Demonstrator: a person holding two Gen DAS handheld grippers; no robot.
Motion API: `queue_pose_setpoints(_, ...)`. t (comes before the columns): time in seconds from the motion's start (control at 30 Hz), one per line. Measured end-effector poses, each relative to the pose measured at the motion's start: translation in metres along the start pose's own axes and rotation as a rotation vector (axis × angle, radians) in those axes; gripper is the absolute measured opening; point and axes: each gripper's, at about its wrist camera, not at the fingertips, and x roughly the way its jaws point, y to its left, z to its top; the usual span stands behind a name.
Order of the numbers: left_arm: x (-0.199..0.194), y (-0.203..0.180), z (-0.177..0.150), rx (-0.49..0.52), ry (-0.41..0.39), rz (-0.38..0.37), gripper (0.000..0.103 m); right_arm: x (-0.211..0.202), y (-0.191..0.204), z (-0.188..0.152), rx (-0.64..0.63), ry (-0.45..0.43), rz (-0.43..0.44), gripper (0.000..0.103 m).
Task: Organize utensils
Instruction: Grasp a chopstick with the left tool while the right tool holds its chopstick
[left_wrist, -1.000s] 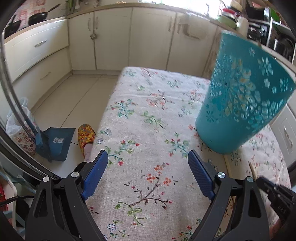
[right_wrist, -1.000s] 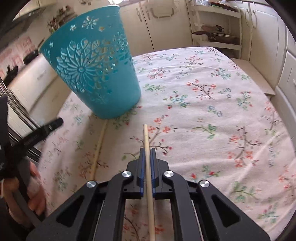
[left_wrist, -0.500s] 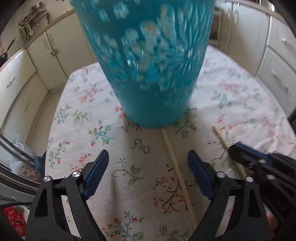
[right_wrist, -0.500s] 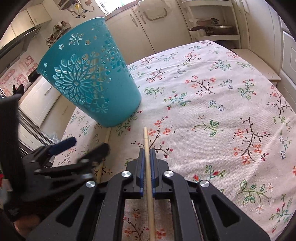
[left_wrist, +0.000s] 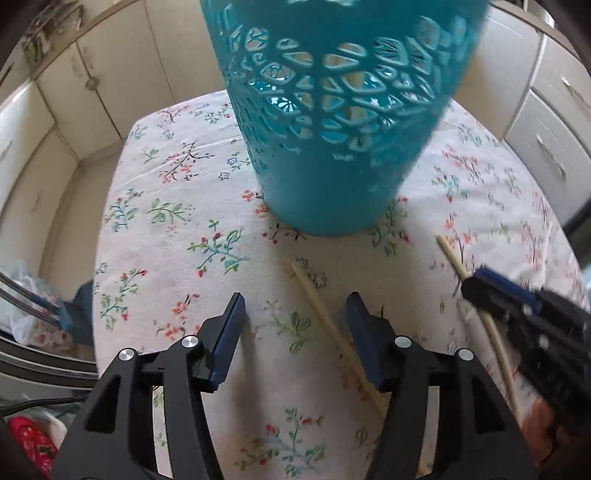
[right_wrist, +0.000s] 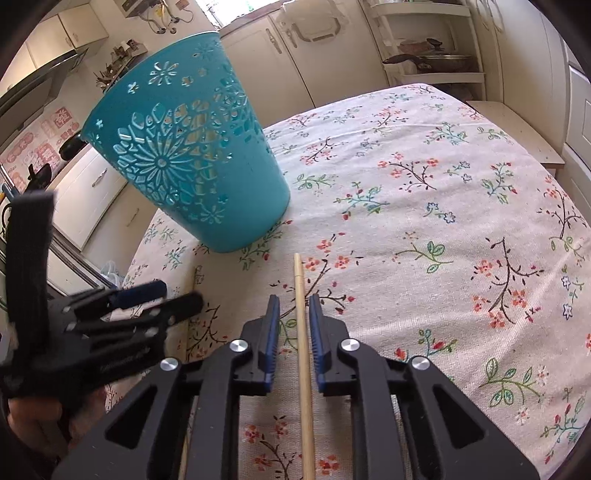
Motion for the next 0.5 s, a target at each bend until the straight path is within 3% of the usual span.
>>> queue_pose_setpoints(0.07,-0.001,-0.002,0.002,0.021,-0.01,-0.026,0.011,0.0,0.0,0.0,0.004,-0.001,0.003,0.017)
queue_pose_setpoints(0.17,-0.005,-0.004,-0.001,0.074,0.004,-0.117,0.005,0.0,0.0,0.0,0.003,-0.001,0.002,0.017)
queue_pose_setpoints(0.27,-0.009,-0.005,-0.007,0.168,0.032,-0.147,0.005,0.0,0.001,-0.001,0.0,-0.003,0.004,0.019)
queue_pose_setpoints(0.3,-0.01,-0.005,-0.008,0.19,0.034,-0.116,0.005,0.0,0.001,-0.001,0.0,-0.003,0.011,0.021)
queue_pose_setpoints(0.33,-0.01,-0.005,-0.007,0.201,0.034,-0.086,0.009,0.0,0.0,-0.001,0.003,-0.003,0.017,0.021)
queue_pose_setpoints(0.43,-0.01,-0.004,-0.007,0.221,0.025,0.004,0.037,0.0,-0.004,0.0,0.02,-0.002,0.035,0.021)
queue_pose_setpoints(0.5,-0.01,-0.009,-0.009,0.251,0.014,0.019,0.034,0.001,-0.005,0.0,0.023,-0.002,0.037,0.021)
